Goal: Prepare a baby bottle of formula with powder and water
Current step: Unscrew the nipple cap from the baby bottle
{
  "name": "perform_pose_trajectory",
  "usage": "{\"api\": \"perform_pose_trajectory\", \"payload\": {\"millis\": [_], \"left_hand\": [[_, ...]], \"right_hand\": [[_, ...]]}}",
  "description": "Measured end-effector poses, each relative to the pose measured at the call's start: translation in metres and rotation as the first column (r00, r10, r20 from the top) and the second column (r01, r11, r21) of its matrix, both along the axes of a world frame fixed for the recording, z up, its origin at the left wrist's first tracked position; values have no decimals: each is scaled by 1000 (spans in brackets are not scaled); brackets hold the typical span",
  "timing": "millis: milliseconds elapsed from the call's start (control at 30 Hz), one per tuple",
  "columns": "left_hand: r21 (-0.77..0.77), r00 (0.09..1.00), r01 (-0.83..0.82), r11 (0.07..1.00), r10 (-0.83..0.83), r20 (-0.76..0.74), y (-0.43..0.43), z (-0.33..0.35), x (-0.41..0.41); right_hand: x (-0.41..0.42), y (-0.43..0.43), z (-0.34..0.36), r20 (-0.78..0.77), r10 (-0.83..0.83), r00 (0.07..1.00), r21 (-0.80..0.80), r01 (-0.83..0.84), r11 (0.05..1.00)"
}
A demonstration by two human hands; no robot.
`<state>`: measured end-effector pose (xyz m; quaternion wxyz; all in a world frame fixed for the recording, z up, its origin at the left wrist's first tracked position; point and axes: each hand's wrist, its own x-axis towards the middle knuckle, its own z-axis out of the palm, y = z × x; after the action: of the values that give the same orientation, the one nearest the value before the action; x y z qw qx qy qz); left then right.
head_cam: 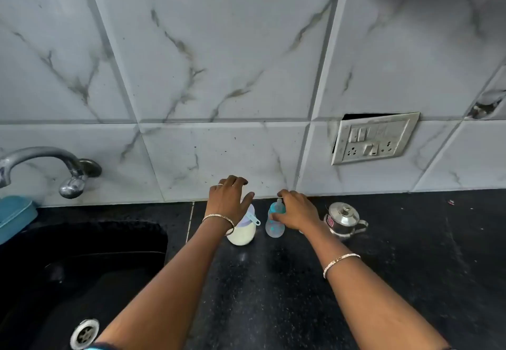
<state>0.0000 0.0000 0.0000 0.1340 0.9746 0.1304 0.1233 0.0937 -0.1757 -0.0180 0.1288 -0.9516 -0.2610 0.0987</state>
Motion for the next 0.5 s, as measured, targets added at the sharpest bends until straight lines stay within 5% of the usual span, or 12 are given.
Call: {"api": "perform_pose_trajectory", "payload": {"millis": [267,500], "left_hand": [[-86,989,63,994,-51,136,-2,-10,-14],[-82,946,238,968,-212,245,-41,8,-66]], "right_hand": [[-3,-11,-9,-11,-145,989,206,145,968],[-59,-52,33,-161,-217,963,457,267,849]]}}
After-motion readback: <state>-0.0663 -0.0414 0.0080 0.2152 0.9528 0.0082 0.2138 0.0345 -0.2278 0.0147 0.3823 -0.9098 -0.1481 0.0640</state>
